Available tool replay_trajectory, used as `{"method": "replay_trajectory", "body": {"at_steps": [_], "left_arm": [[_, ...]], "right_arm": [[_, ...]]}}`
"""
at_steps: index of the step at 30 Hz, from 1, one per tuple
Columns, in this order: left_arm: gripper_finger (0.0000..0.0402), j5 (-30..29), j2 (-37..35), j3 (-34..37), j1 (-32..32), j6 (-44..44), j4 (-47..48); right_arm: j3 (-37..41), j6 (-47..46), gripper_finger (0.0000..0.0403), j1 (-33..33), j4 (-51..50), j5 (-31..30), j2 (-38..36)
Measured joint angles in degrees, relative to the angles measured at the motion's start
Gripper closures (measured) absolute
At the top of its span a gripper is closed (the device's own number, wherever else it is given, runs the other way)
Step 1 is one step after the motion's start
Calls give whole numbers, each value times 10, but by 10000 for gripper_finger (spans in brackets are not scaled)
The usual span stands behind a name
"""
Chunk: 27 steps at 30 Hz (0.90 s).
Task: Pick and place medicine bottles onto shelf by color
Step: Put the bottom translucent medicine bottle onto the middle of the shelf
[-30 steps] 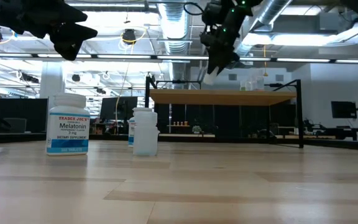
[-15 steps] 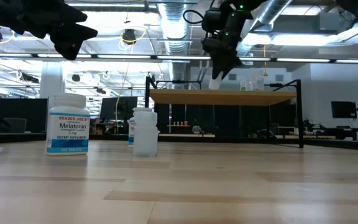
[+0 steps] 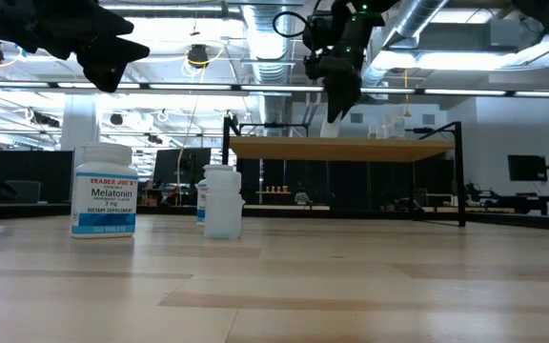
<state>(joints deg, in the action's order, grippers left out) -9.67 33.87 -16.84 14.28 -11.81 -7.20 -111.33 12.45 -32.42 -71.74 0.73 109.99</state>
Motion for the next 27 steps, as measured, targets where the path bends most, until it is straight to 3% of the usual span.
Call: {"method": "replay_trajectory", "body": {"at_steps": [7,19,27], "left_arm": [[237,0,0,0,0,0,0],[237,0,0,0,0,0,0],[237,0,0,0,0,0,2]], "right_arm": [[0,12,244,5,-25,-3,0],[0,13,195,10,-18,-8,0],[0,12,184,9,-9,-8,0]]}}
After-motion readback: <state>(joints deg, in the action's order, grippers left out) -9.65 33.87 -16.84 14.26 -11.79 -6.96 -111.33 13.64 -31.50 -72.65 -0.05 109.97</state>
